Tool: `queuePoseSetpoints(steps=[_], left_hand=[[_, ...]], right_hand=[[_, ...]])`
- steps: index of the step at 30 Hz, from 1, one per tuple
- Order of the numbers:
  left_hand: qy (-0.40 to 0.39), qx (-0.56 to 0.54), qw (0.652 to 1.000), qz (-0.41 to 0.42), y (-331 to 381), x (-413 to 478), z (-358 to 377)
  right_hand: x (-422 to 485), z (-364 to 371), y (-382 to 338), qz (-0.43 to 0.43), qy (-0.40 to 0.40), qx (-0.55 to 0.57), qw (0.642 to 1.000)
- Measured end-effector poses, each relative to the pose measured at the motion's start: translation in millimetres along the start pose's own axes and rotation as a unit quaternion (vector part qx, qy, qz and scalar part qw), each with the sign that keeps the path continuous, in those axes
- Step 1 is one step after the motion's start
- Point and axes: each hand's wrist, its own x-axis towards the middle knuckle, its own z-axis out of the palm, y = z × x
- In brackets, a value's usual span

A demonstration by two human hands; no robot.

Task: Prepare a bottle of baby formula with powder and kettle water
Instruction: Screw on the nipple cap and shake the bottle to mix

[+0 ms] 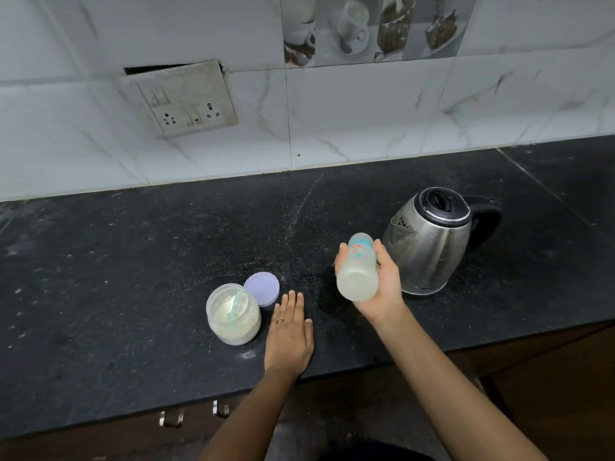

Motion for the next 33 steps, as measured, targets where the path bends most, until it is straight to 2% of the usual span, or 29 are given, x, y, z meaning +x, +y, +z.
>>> queuePoseSetpoints(steps=[1, 4, 7, 9, 12, 16, 17, 20, 24, 28, 31, 33], left_hand=[[-0.002, -0.002, 1.0, 0.0, 0.3, 0.4, 0.1], [-0.005, -0.004, 1.0, -0.001, 0.2, 0.1, 0.0], [-0.006, -0.007, 1.0, -0.003, -0.2, 0.5, 0.3], [-0.006, -0.007, 1.0, -0.005, -0.5, 0.2, 0.8], [-0.007, -0.008, 1.0, -0.007, -1.0, 0.0, 1.3], [-0.006, -0.01, 1.0, -0.009, -0.2, -0.1, 1.3], [-0.006, -0.009, 1.0, -0.008, -0.2, -0.4, 1.1], [-0.006, -0.009, 1.0, -0.009, -0.6, 0.4, 0.2], [-0.006, -0.007, 1.0, -0.008, -0.1, 0.3, 0.0], [-0.004, -0.014, 1.0, -0.01, -0.8, 0.5, 0.6], [-0.004, -0.012, 1.0, -0.006, -0.1, -0.2, 0.7], [-0.003, -0.013, 1.0, -0.006, -0.5, -1.2, 0.7]], right_hand=[[1.5, -1.8, 0.0, 0.012, -0.013, 0.011, 1.0], [-0.1, -3.8, 1.9, 0.04, -0.055, -0.082, 0.994], [0.8, -10.9, 2.2, 0.02, -0.003, -0.021, 1.0], [-0.5, -11.9, 1.8, 0.046, -0.042, -0.013, 0.998], [-4.0, -4.3, -0.7, 0.05, -0.096, -0.1, 0.989], [2.6, -3.9, -0.6, 0.032, -0.044, -0.009, 0.998], [3.0, -5.0, -0.2, 0.041, -0.052, -0.002, 0.998], [-1.5, -0.3, 1.3, 0.038, -0.072, -0.081, 0.993], [3.2, 0.9, -4.9, -0.016, 0.034, -0.049, 0.998], [0.9, -1.6, -3.9, -0.001, -0.015, -0.13, 0.991], [4.5, -4.0, -5.6, -0.021, 0.036, -0.096, 0.995], [3.9, -6.2, -5.3, -0.021, 0.02, -0.091, 0.995]])
